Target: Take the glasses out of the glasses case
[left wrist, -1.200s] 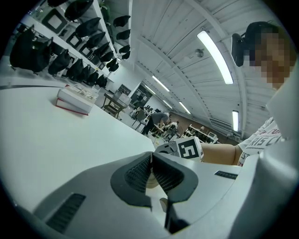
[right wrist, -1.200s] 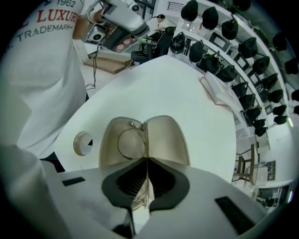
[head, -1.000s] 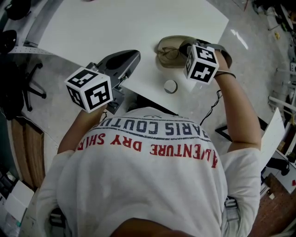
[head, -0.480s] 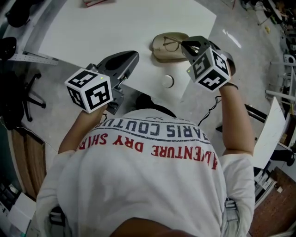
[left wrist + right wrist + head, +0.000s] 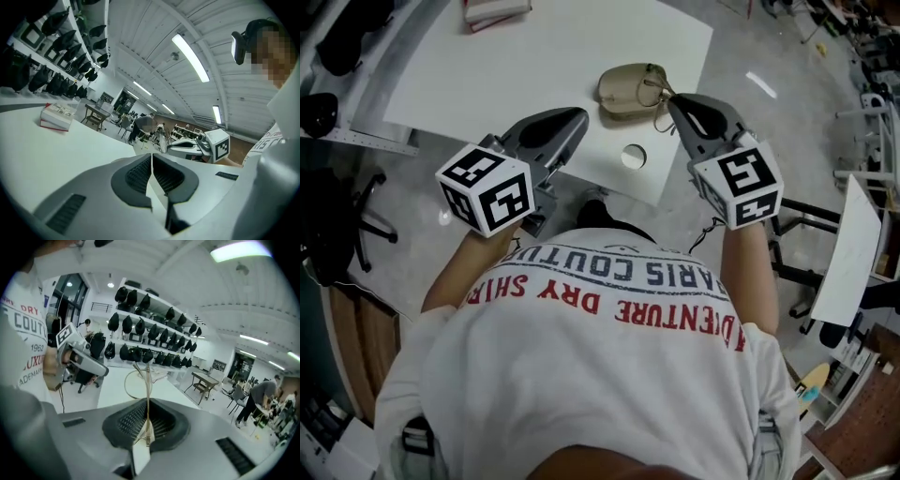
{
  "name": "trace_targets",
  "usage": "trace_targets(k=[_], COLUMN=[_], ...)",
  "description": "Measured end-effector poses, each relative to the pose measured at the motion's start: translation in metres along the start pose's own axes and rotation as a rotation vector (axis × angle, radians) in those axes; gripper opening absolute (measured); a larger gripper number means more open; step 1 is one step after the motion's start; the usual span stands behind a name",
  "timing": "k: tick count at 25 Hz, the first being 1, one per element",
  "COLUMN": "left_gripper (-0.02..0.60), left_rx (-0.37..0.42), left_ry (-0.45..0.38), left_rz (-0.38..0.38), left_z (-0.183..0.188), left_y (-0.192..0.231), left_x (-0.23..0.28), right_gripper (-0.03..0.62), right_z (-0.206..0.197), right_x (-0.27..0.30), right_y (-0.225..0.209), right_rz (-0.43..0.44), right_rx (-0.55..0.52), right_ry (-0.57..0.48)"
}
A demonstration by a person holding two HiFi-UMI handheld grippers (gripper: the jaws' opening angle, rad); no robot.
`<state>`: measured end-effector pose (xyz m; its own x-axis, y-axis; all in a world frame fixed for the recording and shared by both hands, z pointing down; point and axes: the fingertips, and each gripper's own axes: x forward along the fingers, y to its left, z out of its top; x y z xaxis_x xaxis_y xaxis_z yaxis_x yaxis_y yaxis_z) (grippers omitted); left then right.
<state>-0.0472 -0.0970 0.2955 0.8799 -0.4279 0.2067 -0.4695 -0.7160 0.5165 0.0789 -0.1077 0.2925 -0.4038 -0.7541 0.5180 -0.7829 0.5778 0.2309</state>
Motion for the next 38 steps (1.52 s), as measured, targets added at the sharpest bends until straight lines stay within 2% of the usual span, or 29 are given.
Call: trace_targets(k=[4,12,16,22,38], left_gripper=[0.035,0.035,0.035,0.035,0.035], left_rx=[0.025,0.079,0.092,0.1,0.074], left_ry=[-0.014,-0.012,-0.001,0.031,0.095], left_rz=[-0.021,-0.073,-0.095,-0.122,-0.134], left_z=[0.001,-0.003,-0.009,-0.023,-0.046], left_y=[-0.019,-0.045,-0.054,-0.064,-0.059], left_x=[-0.008,-0.027,-0.032,-0.034,-0.025], right_gripper=[0.031,0.031,0.031,0.031,0.031], right_z=[0.005,0.013,0.007,-0.01,-0.024], right_x=[-0.031,-0.067,-0.082,-0.085,-0.077], right_y=[0.018,0.059,0.07,0.091,0.103], right_rz=[-0.015,0.01,0.021,0.046,0.066], right_rx=[0.108,0.275,0.349,0.411,0.437], right_ry=[-0.099,-0.283,-0.341,-0.355,-0.324])
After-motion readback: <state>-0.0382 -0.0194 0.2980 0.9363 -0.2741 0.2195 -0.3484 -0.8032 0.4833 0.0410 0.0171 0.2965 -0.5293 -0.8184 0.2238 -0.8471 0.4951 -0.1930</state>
